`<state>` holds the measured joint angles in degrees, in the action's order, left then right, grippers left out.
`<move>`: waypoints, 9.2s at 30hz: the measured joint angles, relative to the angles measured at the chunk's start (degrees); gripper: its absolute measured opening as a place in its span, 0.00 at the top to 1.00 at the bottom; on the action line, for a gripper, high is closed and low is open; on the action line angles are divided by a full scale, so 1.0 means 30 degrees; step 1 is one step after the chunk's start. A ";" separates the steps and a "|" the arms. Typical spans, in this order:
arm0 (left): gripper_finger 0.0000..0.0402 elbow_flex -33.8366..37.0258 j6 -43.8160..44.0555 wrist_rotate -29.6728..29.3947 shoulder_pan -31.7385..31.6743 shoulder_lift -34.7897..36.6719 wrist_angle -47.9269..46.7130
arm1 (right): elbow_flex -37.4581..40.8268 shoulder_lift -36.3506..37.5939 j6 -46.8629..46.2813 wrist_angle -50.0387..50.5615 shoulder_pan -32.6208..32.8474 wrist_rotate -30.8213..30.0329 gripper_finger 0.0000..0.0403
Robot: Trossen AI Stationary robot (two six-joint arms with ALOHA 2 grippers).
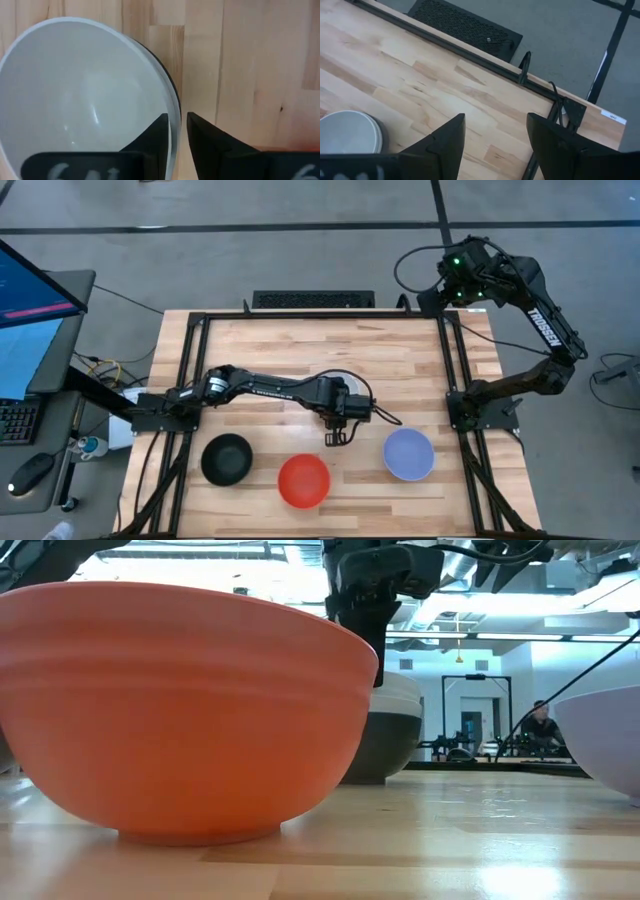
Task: Nest bowls inside each other
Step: Stack the black bowl on top of the white bowl, then stack the orange bowl on top of the black bowl
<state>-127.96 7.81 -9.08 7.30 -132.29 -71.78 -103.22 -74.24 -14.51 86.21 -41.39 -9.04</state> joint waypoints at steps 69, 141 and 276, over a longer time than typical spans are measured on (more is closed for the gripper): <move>0.55 1.9941 2.3340 0.0939 1.7329 1.3790 0.4624 | 0.0007 -0.0364 -0.1738 -0.0889 0.4635 -0.2062 0.42; 0.99 2.3285 1.8243 0.2600 1.2814 1.3904 0.6752 | 0.0007 -0.0364 -0.1506 -0.0340 0.4503 -0.2011 0.42; 0.46 -0.1198 -0.4591 -0.1514 -0.0339 0.4023 0.4956 | 0.0000 -0.0364 0.0368 -0.1333 0.2124 -0.1435 0.42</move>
<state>-131.56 -5.96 -13.62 6.28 -120.22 -56.91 -103.22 -75.33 -13.41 82.21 -35.01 -13.34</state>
